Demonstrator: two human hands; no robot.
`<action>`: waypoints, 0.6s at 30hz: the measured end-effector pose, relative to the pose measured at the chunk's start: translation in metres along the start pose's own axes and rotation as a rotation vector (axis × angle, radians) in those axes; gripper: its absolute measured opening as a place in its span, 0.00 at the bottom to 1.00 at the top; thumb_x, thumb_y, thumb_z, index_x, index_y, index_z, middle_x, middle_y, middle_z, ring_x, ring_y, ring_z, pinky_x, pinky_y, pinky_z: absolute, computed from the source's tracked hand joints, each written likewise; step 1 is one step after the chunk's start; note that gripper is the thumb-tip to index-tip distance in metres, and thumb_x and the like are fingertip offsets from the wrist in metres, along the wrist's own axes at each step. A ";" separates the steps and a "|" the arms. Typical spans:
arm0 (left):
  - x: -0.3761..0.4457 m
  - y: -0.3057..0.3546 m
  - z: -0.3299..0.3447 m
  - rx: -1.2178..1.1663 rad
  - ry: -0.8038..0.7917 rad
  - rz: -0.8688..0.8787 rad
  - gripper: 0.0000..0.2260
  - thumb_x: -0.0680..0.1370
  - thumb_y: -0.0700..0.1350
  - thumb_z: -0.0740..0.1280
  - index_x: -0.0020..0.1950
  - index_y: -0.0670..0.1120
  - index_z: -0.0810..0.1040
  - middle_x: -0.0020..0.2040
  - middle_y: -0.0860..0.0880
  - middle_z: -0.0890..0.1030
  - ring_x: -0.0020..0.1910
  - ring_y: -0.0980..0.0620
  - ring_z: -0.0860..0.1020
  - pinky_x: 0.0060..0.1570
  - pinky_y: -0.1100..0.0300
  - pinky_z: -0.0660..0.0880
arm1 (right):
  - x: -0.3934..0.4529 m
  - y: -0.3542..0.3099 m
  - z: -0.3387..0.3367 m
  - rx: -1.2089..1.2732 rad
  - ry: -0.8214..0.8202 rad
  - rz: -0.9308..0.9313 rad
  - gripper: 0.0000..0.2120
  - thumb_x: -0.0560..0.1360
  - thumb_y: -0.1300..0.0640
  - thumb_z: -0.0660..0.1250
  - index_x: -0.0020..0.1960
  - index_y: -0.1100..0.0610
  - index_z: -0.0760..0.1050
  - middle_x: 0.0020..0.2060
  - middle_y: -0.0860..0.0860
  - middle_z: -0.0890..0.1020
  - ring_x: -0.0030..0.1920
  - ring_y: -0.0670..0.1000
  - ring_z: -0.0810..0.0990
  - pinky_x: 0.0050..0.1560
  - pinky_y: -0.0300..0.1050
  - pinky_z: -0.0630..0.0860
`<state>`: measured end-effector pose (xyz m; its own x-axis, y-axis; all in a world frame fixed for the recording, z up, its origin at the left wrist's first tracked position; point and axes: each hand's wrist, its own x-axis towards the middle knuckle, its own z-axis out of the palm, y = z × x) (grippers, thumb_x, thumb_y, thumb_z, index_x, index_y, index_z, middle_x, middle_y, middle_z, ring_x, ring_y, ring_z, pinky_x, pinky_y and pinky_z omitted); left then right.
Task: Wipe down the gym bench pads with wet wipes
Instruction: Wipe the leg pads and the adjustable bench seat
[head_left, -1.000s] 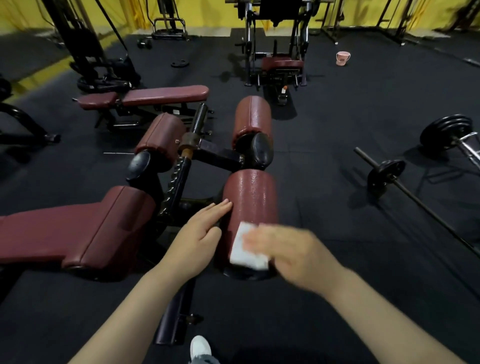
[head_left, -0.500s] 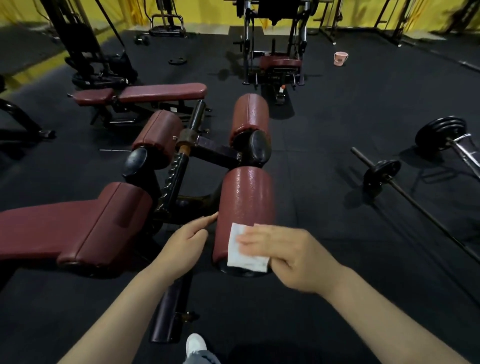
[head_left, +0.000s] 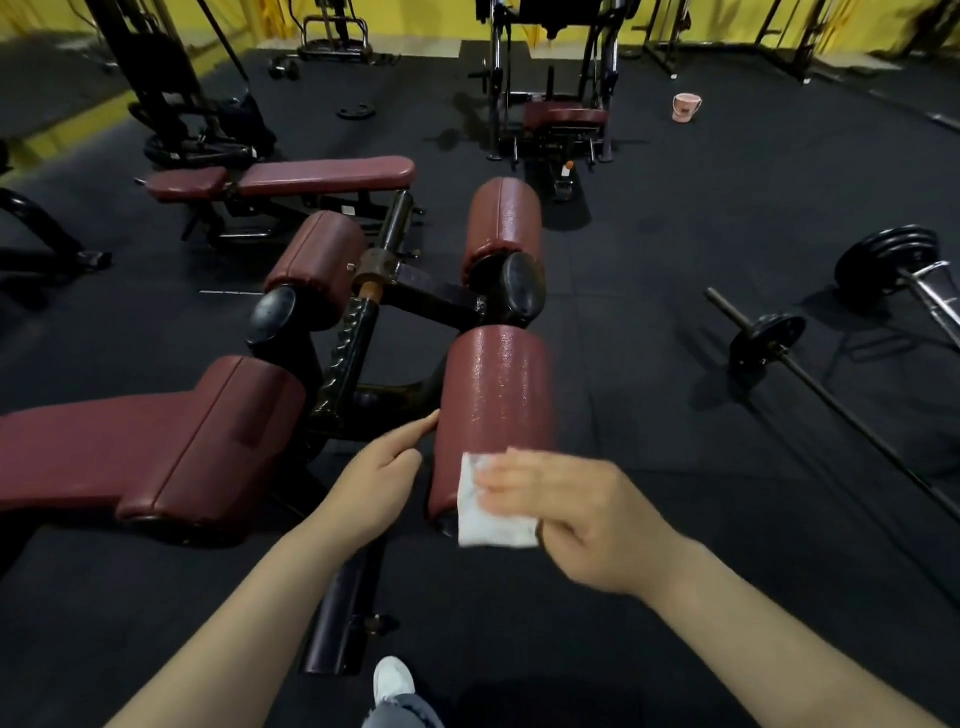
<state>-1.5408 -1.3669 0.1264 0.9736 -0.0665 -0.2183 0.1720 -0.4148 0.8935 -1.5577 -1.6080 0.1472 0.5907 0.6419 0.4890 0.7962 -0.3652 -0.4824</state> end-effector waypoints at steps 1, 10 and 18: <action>0.000 0.001 0.000 -0.011 -0.009 -0.011 0.26 0.75 0.42 0.55 0.71 0.59 0.74 0.68 0.63 0.75 0.70 0.64 0.69 0.75 0.54 0.63 | 0.001 0.001 -0.003 -0.021 -0.030 -0.065 0.25 0.67 0.73 0.55 0.57 0.62 0.82 0.59 0.53 0.82 0.64 0.49 0.78 0.67 0.48 0.73; -0.015 0.028 0.001 0.143 0.058 0.113 0.26 0.80 0.35 0.54 0.74 0.58 0.67 0.69 0.68 0.64 0.72 0.70 0.55 0.68 0.75 0.49 | 0.082 0.095 -0.022 -0.210 0.120 0.367 0.24 0.72 0.70 0.57 0.62 0.55 0.80 0.61 0.49 0.81 0.64 0.48 0.77 0.66 0.51 0.73; -0.016 0.018 0.003 0.120 0.055 0.157 0.28 0.79 0.33 0.54 0.73 0.60 0.69 0.67 0.74 0.65 0.73 0.72 0.57 0.72 0.69 0.52 | -0.020 0.002 -0.001 -0.004 0.143 0.096 0.24 0.69 0.73 0.55 0.57 0.62 0.82 0.59 0.53 0.82 0.63 0.49 0.78 0.65 0.47 0.75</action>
<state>-1.5536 -1.3764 0.1448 0.9944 -0.0900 -0.0553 0.0018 -0.5083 0.8612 -1.5675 -1.6226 0.1374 0.6761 0.5017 0.5396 0.7358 -0.4227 -0.5290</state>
